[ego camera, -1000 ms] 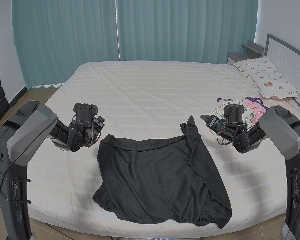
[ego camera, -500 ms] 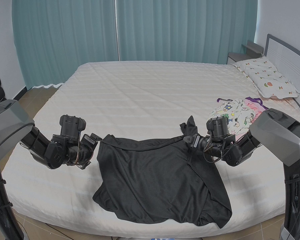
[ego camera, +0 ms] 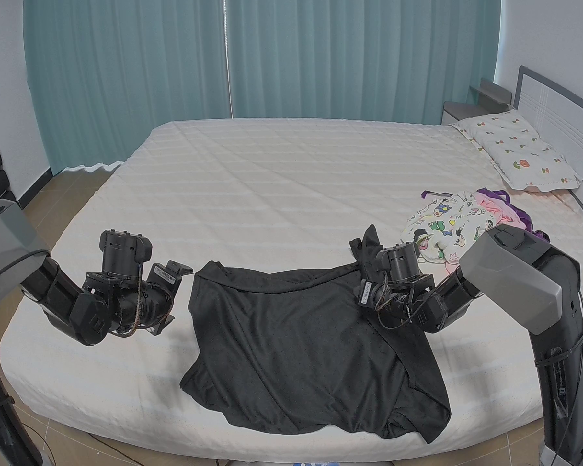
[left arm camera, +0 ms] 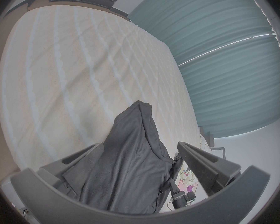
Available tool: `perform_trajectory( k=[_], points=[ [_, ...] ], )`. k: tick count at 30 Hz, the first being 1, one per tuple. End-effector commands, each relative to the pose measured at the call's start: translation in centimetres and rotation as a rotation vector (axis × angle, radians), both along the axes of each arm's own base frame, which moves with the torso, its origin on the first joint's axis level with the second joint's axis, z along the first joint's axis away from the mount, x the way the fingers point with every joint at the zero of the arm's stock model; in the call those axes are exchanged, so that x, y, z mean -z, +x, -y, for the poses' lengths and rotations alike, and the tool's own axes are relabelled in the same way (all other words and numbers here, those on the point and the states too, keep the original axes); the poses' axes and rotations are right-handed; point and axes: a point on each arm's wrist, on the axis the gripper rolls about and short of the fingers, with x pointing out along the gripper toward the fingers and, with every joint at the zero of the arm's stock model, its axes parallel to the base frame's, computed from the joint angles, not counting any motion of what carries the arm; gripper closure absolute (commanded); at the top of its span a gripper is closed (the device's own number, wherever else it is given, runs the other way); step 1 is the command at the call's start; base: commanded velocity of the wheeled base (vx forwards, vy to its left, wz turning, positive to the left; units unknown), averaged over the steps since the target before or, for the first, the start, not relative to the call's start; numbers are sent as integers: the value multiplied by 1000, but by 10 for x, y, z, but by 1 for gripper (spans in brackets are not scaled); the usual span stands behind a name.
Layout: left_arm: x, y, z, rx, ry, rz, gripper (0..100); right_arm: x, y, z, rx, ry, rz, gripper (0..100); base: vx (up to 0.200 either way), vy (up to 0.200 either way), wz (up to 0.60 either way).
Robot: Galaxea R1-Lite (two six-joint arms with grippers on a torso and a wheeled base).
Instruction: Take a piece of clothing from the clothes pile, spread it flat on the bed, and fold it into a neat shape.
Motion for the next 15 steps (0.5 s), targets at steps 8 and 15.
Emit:
perform_trajectory(
  k=[8, 15],
  points=[
    [5, 0, -1, -5, 4, -19, 0, -50, 2, 61, 92, 44, 51, 100, 0, 0, 0],
    [7, 0, -1, -5, 5, -25, 0, -53, 6, 142, 116, 109, 21, 100, 0, 0, 0]
  ],
)
